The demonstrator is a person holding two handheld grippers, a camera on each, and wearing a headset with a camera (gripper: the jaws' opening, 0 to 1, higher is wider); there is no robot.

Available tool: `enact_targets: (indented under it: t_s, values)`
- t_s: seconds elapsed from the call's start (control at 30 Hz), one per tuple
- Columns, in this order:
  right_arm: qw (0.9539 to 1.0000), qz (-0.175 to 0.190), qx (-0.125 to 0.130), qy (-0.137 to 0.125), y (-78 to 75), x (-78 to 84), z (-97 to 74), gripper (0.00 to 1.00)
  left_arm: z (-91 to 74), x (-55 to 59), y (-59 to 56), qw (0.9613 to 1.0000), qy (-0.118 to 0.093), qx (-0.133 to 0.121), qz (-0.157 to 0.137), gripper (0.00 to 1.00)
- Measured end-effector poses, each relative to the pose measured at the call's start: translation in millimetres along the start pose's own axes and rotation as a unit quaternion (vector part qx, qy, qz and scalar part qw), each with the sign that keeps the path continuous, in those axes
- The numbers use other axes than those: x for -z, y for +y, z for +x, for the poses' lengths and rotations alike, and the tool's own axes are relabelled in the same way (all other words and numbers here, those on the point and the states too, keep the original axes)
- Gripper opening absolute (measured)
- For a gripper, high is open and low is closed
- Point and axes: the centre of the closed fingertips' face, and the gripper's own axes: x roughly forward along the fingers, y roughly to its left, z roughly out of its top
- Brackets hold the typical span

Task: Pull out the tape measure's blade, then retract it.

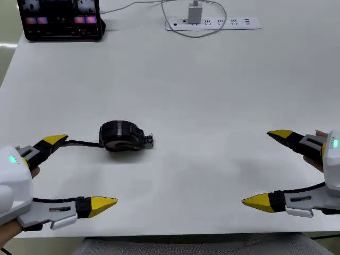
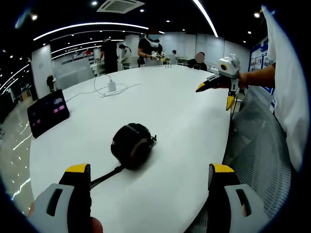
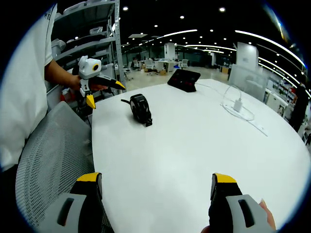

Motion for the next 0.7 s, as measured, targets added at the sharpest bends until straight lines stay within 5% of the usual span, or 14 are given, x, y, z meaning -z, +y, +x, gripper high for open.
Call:
enact_targets:
  t_s: [0.7]
  values:
    - [0.9999, 0.004, -0.010, 0.009, 5.9, 5.4, 0.8, 0.90, -9.2, 6.1, 2.3, 0.9999, 0.010, 0.005, 0.008, 0.99]
